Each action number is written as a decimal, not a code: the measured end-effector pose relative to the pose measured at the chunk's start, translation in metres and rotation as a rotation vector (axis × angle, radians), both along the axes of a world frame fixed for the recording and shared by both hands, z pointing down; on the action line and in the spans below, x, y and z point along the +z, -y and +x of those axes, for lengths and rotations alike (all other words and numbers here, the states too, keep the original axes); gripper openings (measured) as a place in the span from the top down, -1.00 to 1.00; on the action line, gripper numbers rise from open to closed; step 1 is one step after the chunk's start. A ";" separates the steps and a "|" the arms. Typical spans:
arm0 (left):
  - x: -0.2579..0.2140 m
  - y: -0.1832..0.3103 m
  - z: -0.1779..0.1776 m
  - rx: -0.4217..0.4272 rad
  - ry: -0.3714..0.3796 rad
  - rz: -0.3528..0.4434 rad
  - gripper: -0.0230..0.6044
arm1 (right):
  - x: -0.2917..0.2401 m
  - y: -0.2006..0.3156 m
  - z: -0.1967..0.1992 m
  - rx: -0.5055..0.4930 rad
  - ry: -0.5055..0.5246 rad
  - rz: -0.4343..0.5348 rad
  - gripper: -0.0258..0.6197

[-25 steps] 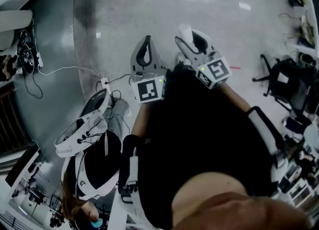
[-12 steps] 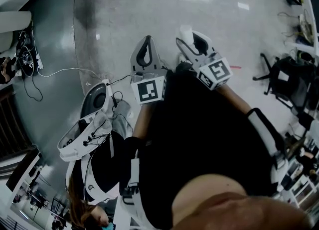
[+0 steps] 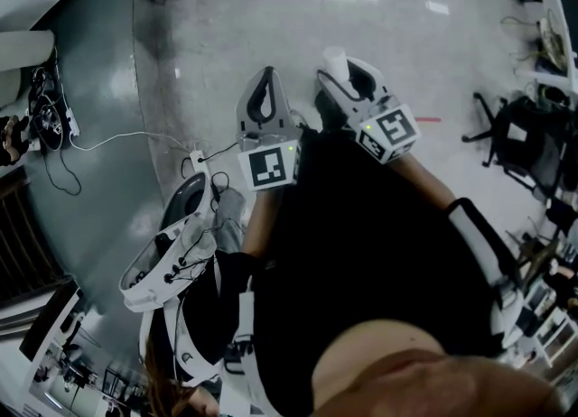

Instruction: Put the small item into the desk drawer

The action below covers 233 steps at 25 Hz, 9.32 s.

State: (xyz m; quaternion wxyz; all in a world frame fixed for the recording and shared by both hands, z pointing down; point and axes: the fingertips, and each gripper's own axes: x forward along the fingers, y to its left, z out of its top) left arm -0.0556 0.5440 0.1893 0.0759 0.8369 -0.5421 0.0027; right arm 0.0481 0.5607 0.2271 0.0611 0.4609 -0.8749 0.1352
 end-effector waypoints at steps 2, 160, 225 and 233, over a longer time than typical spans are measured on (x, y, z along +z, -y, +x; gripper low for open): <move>0.004 0.010 -0.002 0.004 0.005 -0.006 0.96 | 0.002 0.012 -0.002 -0.002 0.001 -0.001 0.38; 0.421 0.875 -0.077 -0.078 -0.103 -0.438 0.96 | 0.716 0.894 -0.055 -0.251 -0.829 -0.718 0.38; 0.337 0.843 -0.061 -0.097 -0.126 -0.356 0.96 | 0.630 0.878 -0.046 -0.168 -0.756 -0.691 0.83; 0.283 0.812 -0.034 -0.094 -0.122 -0.316 0.96 | 0.570 0.849 -0.032 -0.149 -0.664 -0.700 0.92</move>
